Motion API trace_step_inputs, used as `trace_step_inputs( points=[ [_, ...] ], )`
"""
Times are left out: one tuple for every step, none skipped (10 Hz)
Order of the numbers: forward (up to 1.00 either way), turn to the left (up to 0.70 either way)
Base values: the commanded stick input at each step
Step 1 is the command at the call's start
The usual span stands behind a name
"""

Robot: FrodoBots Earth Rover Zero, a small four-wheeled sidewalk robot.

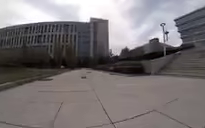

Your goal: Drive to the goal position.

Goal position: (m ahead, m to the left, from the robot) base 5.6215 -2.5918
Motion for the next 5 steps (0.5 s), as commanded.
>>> trace_step_inputs(
  points=[
    [0.7, -0.27],
    [0.7, -0.27],
    [0.7, -0.18],
    [0.7, 0.0],
    [0.7, 0.0]
  ],
)
